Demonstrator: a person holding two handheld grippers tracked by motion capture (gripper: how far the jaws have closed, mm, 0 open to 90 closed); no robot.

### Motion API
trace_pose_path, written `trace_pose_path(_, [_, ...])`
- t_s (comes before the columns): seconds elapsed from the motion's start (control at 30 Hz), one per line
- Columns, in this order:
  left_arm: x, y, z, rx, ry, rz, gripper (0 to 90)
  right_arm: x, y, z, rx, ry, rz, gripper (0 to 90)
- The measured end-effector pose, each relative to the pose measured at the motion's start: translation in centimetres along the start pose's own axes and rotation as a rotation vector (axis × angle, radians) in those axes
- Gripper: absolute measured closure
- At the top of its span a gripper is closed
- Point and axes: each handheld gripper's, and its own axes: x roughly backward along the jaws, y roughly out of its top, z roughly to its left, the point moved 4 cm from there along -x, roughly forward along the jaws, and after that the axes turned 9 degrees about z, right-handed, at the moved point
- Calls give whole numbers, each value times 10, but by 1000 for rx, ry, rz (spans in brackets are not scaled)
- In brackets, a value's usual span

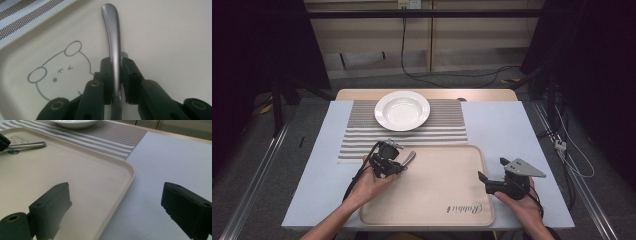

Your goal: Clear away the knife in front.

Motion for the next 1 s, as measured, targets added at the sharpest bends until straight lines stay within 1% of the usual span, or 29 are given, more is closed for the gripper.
trace_pose_path(0.03, [-1, 0, 0, -3, 4, 4, 798, 0, 0, 0, 0, 1, 1, 85])
trace_pose_path(0.13, [-5, -1, 0, 13, -3, 10, 797, 0, 0, 0, 1, 1, 1, 86])
trace_pose_path(0.23, [-5, -2, 0, 11, -1, 9, 797, 0, 0, 0, 0, 1, 2, 85])
trace_pose_path(0.27, [-4, -2, 0, 3, -1, 13, 797, 0, 0, 0, 1, 0, 2, 86])
trace_pose_path(0.4, [-5, -4, 0, 11, -13, 1, 792, 0, 0, 0, -3, 4, 1, 84])
trace_pose_path(0.47, [-4, -5, 0, 4, -12, 7, 790, -1, 0, 0, -2, 4, 4, 84])
trace_pose_path(0.53, [-4, -5, 0, 6, -29, 4, 738, -1, 0, 0, -2, 5, 4, 84])
trace_pose_path(0.57, [-3, -6, 0, 1, -31, 8, 706, -1, 0, 0, -1, 5, 4, 84])
trace_pose_path(0.6, [-3, -6, 0, -7, -25, 8, 683, -1, 0, 0, 0, 5, 4, 85])
trace_pose_path(0.63, [-3, -5, 1, -10, -47, 9, 667, 0, 0, 0, -1, 5, 2, 85])
trace_pose_path(0.67, [-4, -5, 1, -9, -53, 4, 638, 0, 0, 0, 0, 6, 3, 84])
trace_pose_path(0.73, [-4, -5, 3, -18, -22, 0, 587, -1, 0, 0, 3, 6, 6, 85])
trace_pose_path(0.8, [-4, -5, 4, -26, -31, -9, 501, -1, 0, 0, 1, 7, 7, 85])
trace_pose_path(0.83, [-4, -4, 5, -32, -28, -19, 452, -1, 0, 0, 1, 6, 6, 85])
trace_pose_path(0.9, [-3, -3, 5, -43, -13, -46, 396, 0, -1, 0, 0, 6, 5, 85])
trace_pose_path(0.97, [-2, -1, 6, -48, -3, -67, 302, 1, -1, 0, -5, 6, 3, 85])
trace_pose_path(1.0, [-2, 0, 6, -45, -12, -76, 266, 1, -1, 0, -7, 7, 3, 85])
